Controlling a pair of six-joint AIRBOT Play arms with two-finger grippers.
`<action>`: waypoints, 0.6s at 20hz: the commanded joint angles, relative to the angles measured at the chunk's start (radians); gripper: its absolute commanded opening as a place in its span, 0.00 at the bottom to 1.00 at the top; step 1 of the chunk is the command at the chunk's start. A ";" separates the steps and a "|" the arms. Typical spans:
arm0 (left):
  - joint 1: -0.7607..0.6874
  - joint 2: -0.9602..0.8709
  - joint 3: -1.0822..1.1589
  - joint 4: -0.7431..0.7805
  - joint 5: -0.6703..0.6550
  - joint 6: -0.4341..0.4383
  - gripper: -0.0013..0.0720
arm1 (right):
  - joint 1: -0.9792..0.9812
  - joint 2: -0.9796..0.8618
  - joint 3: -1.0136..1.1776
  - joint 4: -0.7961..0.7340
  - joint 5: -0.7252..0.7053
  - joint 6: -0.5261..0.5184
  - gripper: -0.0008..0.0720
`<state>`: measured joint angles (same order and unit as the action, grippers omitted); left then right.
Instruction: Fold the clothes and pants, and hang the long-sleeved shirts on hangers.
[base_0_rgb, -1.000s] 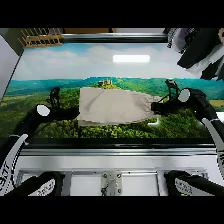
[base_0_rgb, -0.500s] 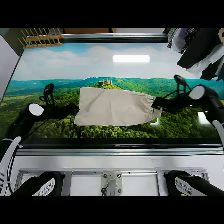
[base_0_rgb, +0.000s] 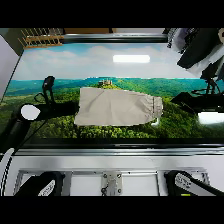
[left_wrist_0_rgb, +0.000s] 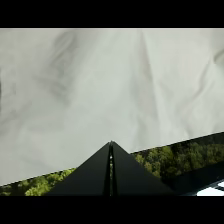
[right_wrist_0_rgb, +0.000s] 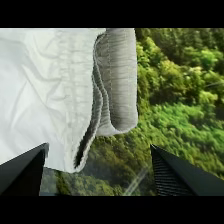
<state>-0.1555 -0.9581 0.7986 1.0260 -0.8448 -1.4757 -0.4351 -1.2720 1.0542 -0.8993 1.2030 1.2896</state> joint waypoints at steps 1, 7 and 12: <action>-0.106 -0.032 0.003 -0.001 0.014 -0.010 0.03 | -0.041 -0.144 0.001 0.150 0.007 -0.152 1.00; -0.167 -0.101 0.005 -0.008 0.014 -0.094 0.03 | -0.024 -0.340 0.001 0.353 0.008 -0.379 1.00; -0.165 -0.104 0.005 -0.008 0.014 -0.112 0.03 | -0.018 -0.378 0.002 0.306 -0.045 -0.385 1.00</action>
<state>-0.3164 -1.0569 0.8028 1.0206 -0.8303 -1.5719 -0.4561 -1.6226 1.0550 -0.5873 1.1873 0.9371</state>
